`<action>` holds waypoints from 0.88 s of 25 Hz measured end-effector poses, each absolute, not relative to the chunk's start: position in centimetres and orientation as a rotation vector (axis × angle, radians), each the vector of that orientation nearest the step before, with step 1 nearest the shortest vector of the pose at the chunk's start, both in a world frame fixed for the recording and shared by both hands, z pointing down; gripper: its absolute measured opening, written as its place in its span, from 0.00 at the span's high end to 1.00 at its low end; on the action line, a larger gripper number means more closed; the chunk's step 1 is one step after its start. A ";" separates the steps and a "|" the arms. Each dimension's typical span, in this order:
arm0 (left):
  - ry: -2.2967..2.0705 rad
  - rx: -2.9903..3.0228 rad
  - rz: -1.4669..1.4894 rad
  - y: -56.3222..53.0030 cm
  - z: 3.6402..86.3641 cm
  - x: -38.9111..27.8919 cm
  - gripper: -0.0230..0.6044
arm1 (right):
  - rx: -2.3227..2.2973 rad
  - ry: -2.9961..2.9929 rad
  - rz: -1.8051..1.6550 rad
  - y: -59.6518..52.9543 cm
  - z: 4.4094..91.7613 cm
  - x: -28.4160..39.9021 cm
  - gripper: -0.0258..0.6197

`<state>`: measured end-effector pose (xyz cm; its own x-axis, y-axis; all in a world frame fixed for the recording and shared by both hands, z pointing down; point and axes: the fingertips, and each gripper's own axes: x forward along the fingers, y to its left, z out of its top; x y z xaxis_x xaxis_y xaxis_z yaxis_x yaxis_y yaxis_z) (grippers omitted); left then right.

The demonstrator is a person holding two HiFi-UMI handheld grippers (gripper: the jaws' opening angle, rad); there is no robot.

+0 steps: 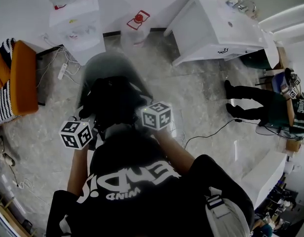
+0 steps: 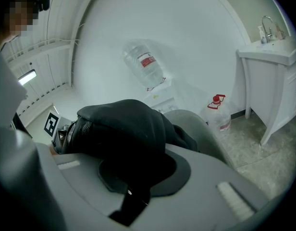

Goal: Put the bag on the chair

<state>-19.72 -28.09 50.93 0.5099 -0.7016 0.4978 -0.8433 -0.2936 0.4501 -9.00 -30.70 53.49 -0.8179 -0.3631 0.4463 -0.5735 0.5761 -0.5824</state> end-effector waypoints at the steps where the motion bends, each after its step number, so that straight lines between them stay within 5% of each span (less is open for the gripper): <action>1: -1.254 2.065 0.272 -28.4 51.4 -19.7 0.91 | 0.765 -2.525 1.091 -31.0 54.0 -9.0 0.91; 22: -1.189 1.948 0.347 -32.5 59.2 -20.5 0.91 | 0.769 -2.351 1.195 -34.8 61.7 -9.5 0.91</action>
